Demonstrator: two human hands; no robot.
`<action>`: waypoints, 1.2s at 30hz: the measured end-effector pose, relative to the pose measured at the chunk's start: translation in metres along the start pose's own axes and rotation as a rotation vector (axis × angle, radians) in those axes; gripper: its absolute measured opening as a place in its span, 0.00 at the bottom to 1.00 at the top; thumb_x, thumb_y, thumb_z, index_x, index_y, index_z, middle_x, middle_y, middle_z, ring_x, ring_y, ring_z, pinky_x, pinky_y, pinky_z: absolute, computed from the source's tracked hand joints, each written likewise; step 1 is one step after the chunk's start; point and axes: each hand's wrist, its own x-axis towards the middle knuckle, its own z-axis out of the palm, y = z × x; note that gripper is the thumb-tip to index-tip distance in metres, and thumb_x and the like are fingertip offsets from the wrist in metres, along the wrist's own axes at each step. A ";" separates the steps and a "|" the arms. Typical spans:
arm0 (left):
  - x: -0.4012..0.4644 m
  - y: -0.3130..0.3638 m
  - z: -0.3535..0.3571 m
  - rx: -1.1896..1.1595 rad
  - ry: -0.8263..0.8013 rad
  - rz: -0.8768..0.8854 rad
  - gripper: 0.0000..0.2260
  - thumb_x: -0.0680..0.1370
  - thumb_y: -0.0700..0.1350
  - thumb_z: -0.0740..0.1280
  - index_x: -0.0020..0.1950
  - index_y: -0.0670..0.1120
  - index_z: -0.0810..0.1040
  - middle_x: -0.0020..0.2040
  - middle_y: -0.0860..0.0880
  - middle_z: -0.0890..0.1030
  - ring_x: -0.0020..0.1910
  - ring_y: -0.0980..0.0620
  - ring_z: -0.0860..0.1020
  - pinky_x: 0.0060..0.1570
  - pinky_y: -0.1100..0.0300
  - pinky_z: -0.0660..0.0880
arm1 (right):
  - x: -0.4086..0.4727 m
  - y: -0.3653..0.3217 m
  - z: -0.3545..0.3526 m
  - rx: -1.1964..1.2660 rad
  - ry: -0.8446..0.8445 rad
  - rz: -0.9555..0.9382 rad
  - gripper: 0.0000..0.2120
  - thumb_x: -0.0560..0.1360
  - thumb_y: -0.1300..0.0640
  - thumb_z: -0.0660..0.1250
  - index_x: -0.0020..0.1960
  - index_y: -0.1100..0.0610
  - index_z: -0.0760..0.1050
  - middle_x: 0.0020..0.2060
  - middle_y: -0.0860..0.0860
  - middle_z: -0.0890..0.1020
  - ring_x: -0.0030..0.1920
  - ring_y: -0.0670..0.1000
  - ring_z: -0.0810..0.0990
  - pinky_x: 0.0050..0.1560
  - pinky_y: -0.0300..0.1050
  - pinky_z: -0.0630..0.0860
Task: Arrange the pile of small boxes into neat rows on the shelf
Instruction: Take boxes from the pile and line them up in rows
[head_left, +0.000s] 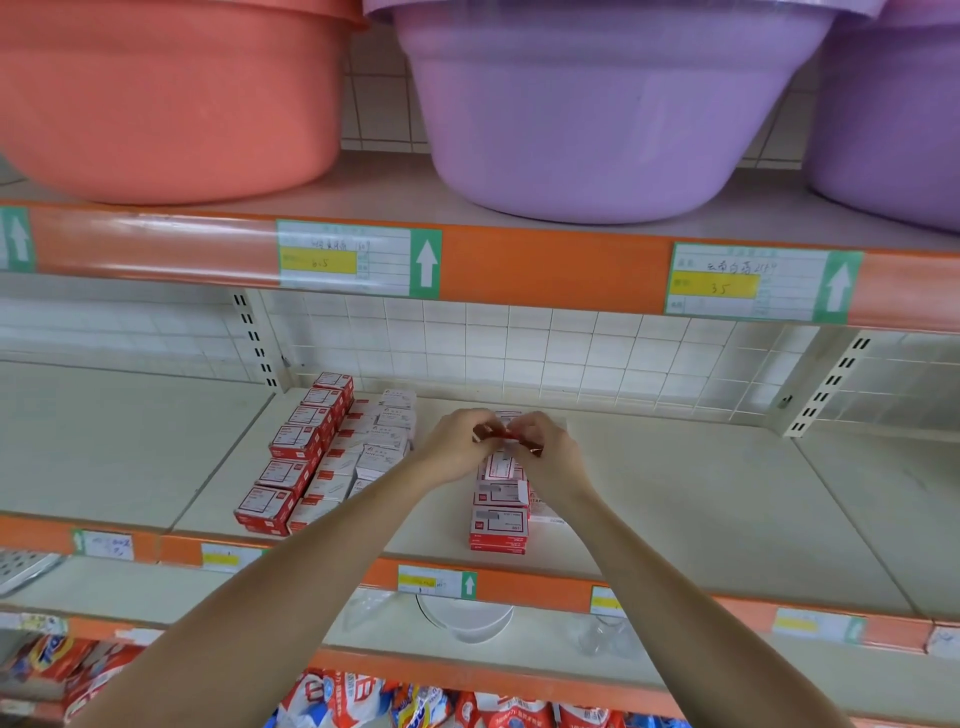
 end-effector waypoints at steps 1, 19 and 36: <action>0.002 0.000 0.002 0.004 0.043 -0.028 0.03 0.78 0.43 0.69 0.51 0.48 0.82 0.44 0.54 0.80 0.47 0.52 0.79 0.51 0.55 0.77 | -0.001 0.000 0.000 0.007 0.030 0.010 0.09 0.75 0.60 0.69 0.53 0.50 0.76 0.47 0.44 0.83 0.49 0.48 0.82 0.52 0.47 0.79; -0.017 -0.017 -0.004 0.162 0.025 -0.216 0.10 0.80 0.46 0.64 0.61 0.46 0.76 0.50 0.50 0.77 0.45 0.52 0.76 0.41 0.60 0.71 | -0.007 0.013 -0.012 -0.490 -0.273 -0.122 0.21 0.79 0.59 0.65 0.72 0.55 0.69 0.67 0.52 0.70 0.68 0.53 0.69 0.68 0.46 0.69; -0.027 -0.021 0.014 0.246 0.000 -0.147 0.12 0.81 0.50 0.63 0.62 0.46 0.76 0.58 0.49 0.80 0.56 0.49 0.79 0.56 0.49 0.78 | -0.005 0.034 -0.005 -0.316 -0.031 -0.065 0.08 0.78 0.63 0.63 0.53 0.56 0.79 0.55 0.50 0.76 0.50 0.48 0.77 0.55 0.41 0.77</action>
